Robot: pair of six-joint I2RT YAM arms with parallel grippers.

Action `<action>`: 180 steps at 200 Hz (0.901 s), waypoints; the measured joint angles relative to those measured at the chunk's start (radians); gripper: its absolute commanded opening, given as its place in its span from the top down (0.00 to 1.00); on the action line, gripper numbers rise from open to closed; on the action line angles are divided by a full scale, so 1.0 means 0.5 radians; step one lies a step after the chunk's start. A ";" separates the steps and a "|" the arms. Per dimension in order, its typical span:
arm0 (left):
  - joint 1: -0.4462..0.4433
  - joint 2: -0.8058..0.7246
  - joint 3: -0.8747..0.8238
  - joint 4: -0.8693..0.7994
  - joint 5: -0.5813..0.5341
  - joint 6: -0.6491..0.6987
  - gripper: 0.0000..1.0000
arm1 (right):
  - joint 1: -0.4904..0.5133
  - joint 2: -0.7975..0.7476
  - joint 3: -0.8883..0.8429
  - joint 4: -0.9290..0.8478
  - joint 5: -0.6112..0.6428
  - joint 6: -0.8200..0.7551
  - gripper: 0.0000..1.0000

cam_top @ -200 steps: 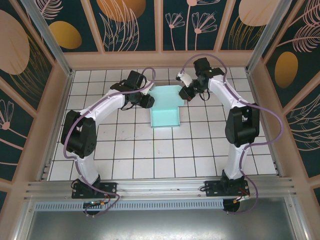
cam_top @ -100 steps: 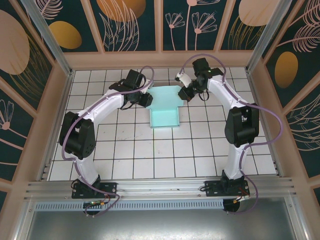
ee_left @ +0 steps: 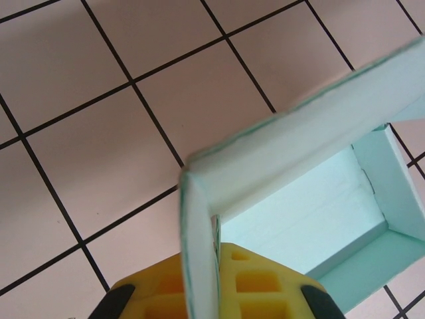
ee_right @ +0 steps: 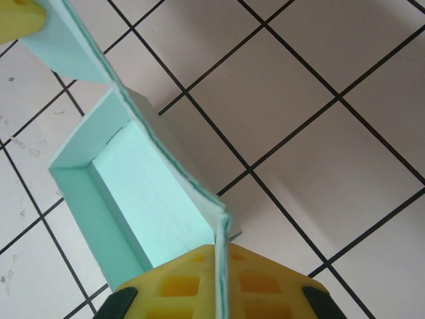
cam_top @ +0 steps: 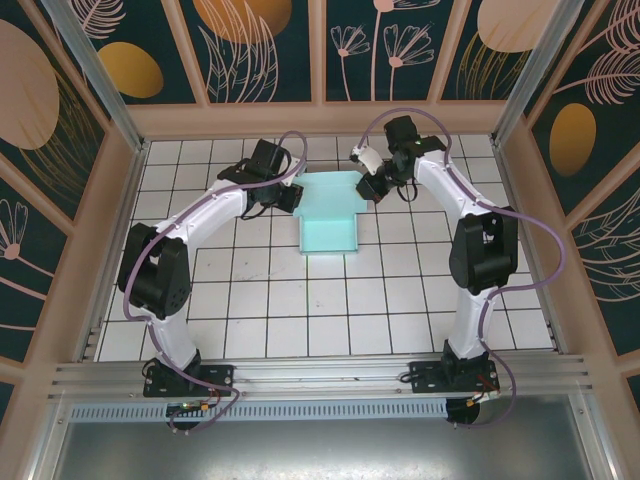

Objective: Fold the paper box

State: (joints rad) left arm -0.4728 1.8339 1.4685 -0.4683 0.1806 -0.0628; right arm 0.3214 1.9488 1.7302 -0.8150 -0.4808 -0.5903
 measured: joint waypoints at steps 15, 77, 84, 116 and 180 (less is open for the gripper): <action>0.004 -0.041 -0.099 0.094 0.022 -0.006 1.00 | 0.014 -0.028 -0.107 0.138 0.040 0.063 1.00; -0.014 -0.266 -0.508 0.489 0.019 -0.250 1.00 | 0.193 -0.214 -0.497 0.740 0.503 0.784 1.00; -0.014 -0.281 -0.529 0.537 -0.003 -0.300 1.00 | 0.233 -0.264 -0.565 0.827 0.606 0.890 1.00; -0.052 -0.314 -0.615 0.710 -0.134 -0.430 1.00 | 0.415 -0.483 -0.853 1.066 1.033 1.252 1.00; -0.230 -0.317 -0.741 1.065 -0.404 -0.600 1.00 | 0.542 -0.713 -1.264 1.491 1.549 1.658 1.00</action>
State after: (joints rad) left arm -0.5877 1.6756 1.0981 0.0643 -0.0212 -0.3630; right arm 0.5922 1.5925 1.0981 -0.0696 0.2935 0.2386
